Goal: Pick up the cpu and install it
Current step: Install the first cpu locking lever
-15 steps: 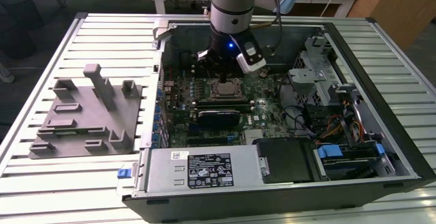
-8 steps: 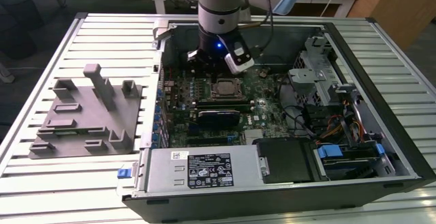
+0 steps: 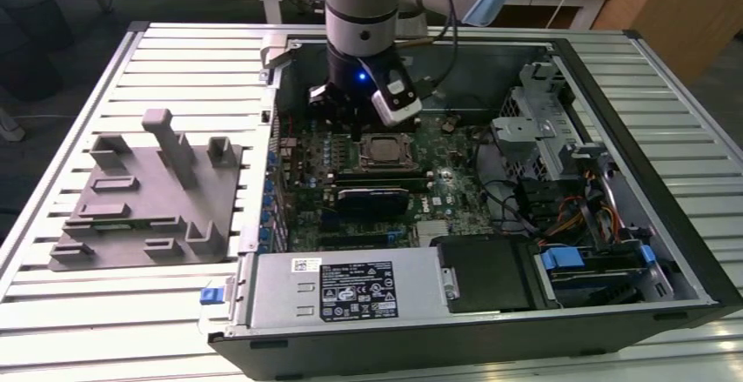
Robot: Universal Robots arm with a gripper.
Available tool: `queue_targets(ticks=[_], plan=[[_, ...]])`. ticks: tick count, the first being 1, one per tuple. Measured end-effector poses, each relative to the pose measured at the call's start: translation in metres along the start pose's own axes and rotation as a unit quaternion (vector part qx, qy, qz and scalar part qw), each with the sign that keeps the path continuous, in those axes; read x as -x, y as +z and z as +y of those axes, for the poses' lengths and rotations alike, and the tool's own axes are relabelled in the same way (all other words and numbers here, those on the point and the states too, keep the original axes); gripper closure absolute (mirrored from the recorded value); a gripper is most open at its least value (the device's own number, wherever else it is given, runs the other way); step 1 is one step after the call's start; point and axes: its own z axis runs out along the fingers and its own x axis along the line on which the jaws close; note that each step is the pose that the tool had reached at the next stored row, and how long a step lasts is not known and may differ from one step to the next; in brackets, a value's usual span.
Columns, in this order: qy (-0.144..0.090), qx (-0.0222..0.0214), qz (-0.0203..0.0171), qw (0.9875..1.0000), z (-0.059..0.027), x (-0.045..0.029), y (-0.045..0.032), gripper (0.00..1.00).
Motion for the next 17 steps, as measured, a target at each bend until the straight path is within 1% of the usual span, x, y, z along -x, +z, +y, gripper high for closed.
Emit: queue_targets(ticks=[5, 8, 12, 13, 17], plan=[[0.000, 0.0000, -0.0003, 1.0000, 0.0011, 0.0000, -0.0101, 0.89], [0.000, 0.0000, -0.0004, 1.0000, 0.0016, -0.0001, -0.0149, 0.89], [0.000, 0.0001, -0.0006, 1.0000, 0.0017, -0.0004, -0.0157, 0.89], [0.000, 0.0000, -0.0005, 1.0000, 0.0017, -0.0015, -0.0158, 0.89], [0.001, 0.0004, -0.0006, 1.0000, 0.0019, -0.0101, -0.0157, 0.89]])
